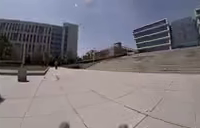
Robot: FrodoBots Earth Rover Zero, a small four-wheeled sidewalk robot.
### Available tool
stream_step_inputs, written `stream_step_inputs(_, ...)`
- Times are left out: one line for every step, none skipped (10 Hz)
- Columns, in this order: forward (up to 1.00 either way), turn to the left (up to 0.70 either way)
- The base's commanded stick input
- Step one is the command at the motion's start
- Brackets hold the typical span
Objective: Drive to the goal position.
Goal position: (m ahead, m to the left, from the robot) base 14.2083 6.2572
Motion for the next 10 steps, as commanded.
stream_step_inputs(0.70, 0.00)
stream_step_inputs(0.70, 0.00)
stream_step_inputs(0.70, 0.00)
stream_step_inputs(0.70, 0.00)
stream_step_inputs(0.70, 0.00)
stream_step_inputs(0.70, 0.00)
stream_step_inputs(0.70, 0.00)
stream_step_inputs(0.70, 0.00)
stream_step_inputs(0.70, 0.06)
stream_step_inputs(0.70, 0.28)
